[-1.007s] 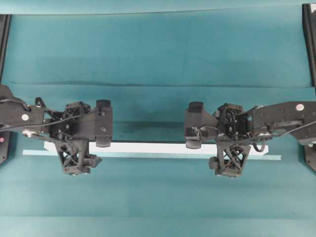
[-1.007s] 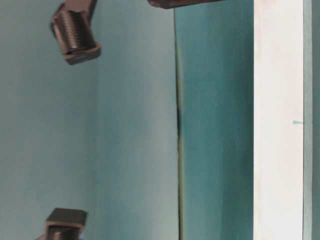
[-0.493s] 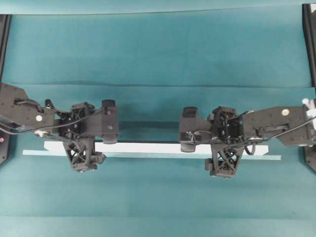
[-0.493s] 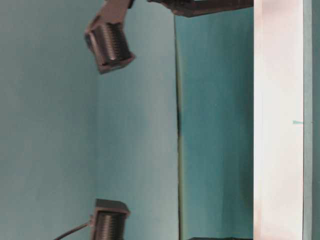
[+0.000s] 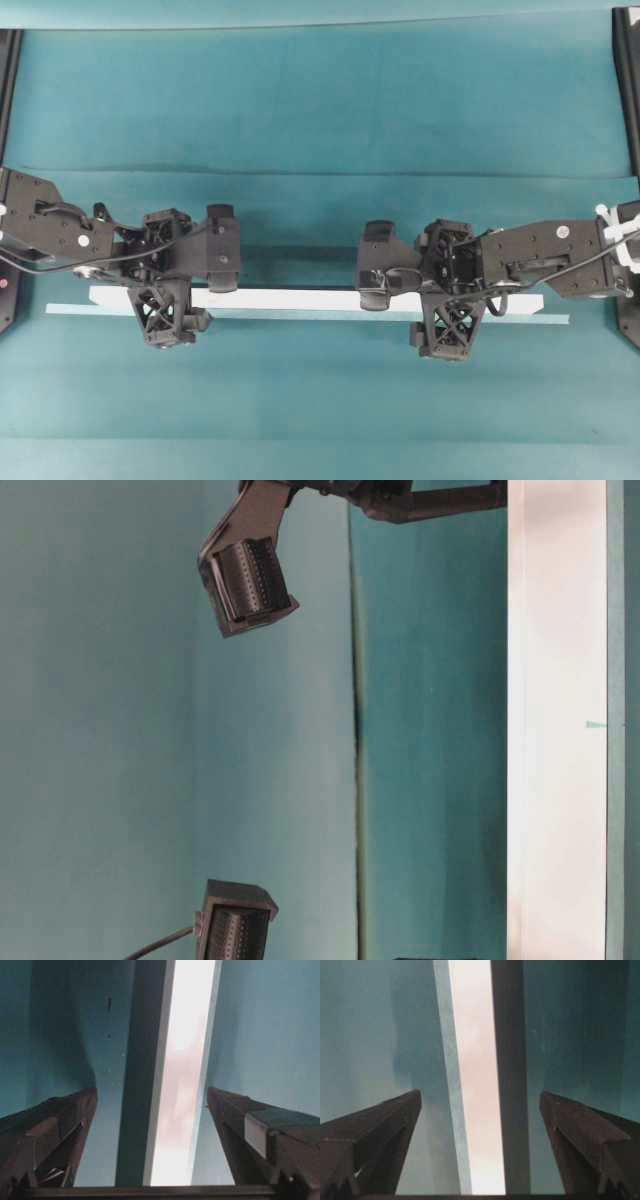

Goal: Lift a wooden board with both hands.
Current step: 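Close both grippers on the white board near each end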

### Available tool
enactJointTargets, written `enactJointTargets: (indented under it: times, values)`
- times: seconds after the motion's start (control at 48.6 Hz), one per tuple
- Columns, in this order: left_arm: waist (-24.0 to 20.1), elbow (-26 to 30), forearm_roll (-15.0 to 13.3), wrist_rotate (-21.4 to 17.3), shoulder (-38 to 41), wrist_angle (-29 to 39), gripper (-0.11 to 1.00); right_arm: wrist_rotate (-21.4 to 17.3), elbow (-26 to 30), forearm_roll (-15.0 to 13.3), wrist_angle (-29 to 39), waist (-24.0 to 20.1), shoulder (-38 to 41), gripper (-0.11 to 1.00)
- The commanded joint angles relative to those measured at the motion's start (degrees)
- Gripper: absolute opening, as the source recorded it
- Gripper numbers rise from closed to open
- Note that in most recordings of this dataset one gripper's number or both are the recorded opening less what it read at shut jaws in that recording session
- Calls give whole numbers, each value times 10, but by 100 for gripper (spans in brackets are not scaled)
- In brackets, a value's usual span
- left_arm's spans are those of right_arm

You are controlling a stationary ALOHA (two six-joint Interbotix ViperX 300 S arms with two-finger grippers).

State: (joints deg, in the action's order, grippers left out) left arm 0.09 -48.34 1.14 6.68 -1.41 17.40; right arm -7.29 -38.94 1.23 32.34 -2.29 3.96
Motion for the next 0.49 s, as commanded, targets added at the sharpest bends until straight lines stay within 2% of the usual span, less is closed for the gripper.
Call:
enactJointTargets:
  times: [0.0, 0.144, 0.206, 0.308, 0.473]
  values:
    - [-1, 6, 1, 1, -3, -5, 98, 4, 1, -1, -3, 1, 4, 95]
    - [4, 4, 1, 7, -3, -6, 96, -3, 2, -1, -4, 4, 6, 94]
    - [5, 4, 1, 7, -1, -6, 92, -3, 2, -1, -4, 4, 7, 91]
    - [6, 7, 1, 9, -1, -6, 75, -4, 3, -1, 0, 6, 10, 71]
    - [0, 8, 1, 5, -1, -4, 28, -4, 4, 3, 12, 6, 10, 25]
